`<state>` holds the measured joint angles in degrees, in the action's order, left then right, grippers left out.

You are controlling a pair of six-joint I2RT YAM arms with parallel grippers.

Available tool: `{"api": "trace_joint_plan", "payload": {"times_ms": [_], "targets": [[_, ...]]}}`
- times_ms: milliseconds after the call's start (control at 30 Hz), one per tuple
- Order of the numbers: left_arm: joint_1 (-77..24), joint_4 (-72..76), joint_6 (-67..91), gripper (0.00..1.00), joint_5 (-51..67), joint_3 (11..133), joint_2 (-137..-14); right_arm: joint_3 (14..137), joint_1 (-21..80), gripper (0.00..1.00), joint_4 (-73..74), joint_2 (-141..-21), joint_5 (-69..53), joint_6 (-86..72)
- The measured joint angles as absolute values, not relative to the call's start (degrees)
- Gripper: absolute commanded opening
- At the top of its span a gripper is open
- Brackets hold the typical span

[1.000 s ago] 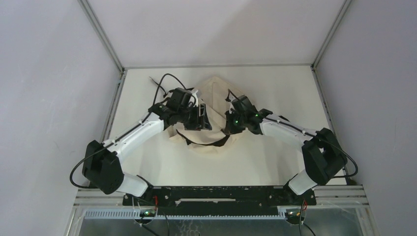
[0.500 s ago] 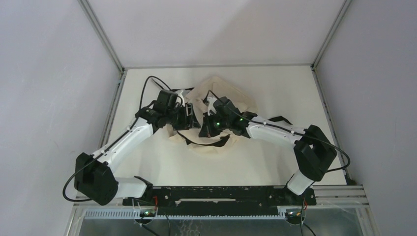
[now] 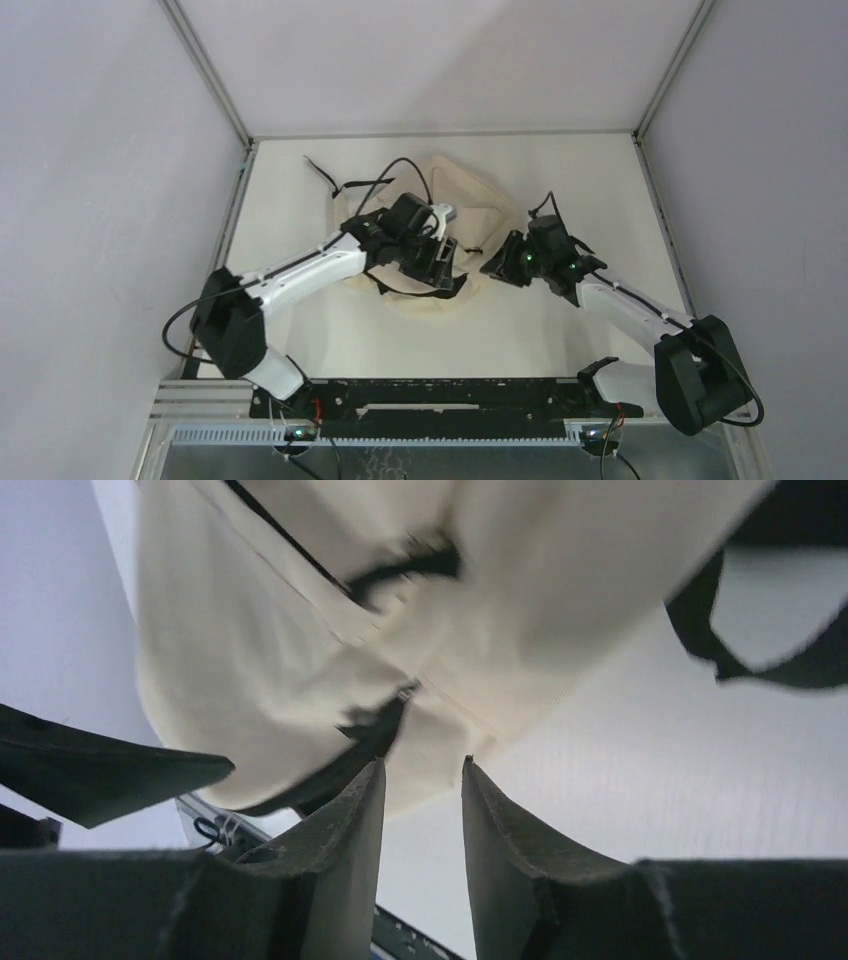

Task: Pack the student bag
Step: Zip the student bag at the center of the board.

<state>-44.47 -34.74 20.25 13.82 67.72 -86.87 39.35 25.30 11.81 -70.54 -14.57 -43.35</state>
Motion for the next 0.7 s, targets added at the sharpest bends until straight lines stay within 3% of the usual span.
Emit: {"api": "trace_joint_plan", "payload": {"times_ms": [267,700], "targets": [[-49.30,-38.04,12.53,0.60,10.52,77.52,-97.25,28.93,25.32,0.45,6.70,-69.30,-16.82,-55.64],[-50.46,-42.30,2.22,0.50,5.89,84.99,-105.25,28.71,25.21,0.45,3.07,-69.30,-17.10,-58.52]]}}
